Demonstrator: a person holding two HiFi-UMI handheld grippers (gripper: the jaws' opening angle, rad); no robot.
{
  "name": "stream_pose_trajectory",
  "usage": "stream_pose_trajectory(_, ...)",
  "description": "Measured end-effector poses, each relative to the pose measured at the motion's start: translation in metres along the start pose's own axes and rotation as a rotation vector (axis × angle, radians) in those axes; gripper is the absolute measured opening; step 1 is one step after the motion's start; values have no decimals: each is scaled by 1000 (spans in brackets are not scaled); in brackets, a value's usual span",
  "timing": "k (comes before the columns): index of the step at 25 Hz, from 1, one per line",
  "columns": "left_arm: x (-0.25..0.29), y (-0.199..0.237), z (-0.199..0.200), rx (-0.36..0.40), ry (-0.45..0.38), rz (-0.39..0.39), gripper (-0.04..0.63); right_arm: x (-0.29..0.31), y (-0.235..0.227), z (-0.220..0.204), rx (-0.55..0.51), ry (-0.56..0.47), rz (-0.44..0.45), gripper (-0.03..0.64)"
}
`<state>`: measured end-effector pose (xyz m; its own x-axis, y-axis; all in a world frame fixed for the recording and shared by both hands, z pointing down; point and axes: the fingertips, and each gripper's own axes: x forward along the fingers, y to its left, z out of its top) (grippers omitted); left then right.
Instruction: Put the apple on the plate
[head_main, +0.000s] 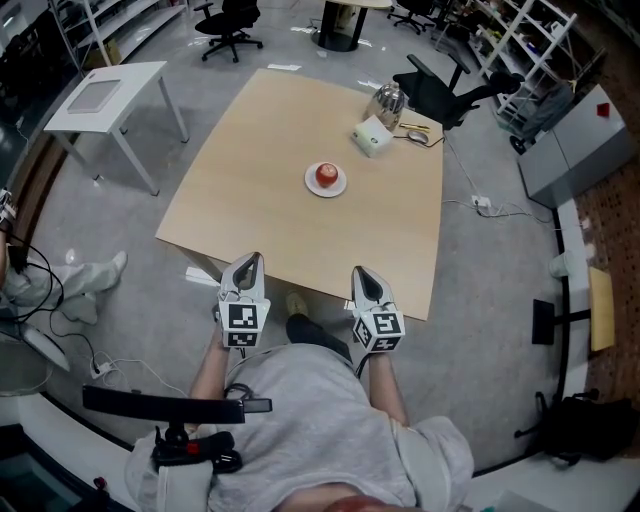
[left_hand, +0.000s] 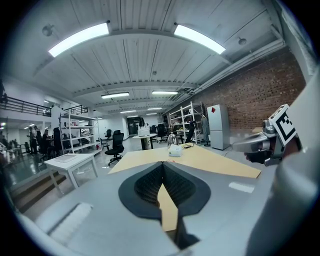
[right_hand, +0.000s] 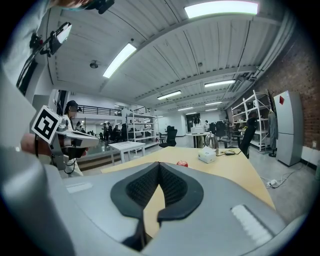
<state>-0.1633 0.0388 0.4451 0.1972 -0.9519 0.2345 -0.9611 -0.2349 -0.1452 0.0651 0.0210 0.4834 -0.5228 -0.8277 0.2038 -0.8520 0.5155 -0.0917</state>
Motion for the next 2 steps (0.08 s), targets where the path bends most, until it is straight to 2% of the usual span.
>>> stream_pose_trajectory(2, 2, -1, 1, 4, 2, -1, 20, 1, -2, 0, 2, 1, 1, 6)
